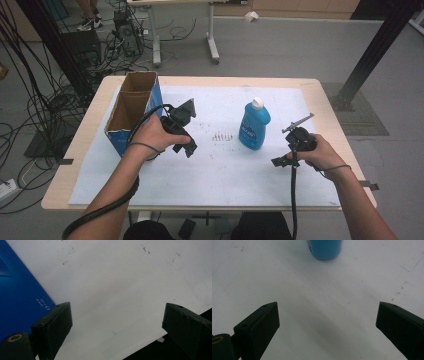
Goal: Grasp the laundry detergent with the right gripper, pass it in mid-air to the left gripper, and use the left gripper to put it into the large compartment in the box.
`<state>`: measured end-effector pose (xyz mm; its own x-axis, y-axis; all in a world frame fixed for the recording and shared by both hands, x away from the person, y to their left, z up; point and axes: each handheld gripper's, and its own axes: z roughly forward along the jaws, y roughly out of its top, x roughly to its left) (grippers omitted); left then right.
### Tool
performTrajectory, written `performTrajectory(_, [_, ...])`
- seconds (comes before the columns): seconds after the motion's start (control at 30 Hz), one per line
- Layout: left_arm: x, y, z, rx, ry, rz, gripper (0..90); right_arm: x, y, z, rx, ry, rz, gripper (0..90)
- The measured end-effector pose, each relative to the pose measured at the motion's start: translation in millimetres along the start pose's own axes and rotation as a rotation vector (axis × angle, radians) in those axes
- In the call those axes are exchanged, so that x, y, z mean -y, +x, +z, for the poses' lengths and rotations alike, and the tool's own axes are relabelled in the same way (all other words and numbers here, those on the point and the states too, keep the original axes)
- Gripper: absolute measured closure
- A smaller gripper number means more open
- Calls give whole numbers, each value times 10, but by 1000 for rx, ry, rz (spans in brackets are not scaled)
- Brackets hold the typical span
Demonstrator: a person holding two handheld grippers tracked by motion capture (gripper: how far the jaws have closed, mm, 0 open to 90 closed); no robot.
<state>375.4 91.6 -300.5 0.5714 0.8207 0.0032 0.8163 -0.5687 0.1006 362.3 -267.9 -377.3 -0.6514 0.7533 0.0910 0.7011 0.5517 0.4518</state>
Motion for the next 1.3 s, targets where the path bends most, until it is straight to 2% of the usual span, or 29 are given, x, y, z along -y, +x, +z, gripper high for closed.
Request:
performTrajectory(0.7, [-6, 9, 2, 0, 1, 0, 95, 17, 97, 128, -1, -34, -20, 49])
performTrajectory(1.3, [11, 8, 10, 4, -6, -4, 95, 84, 84, 223, 20, -142, -11, 49])
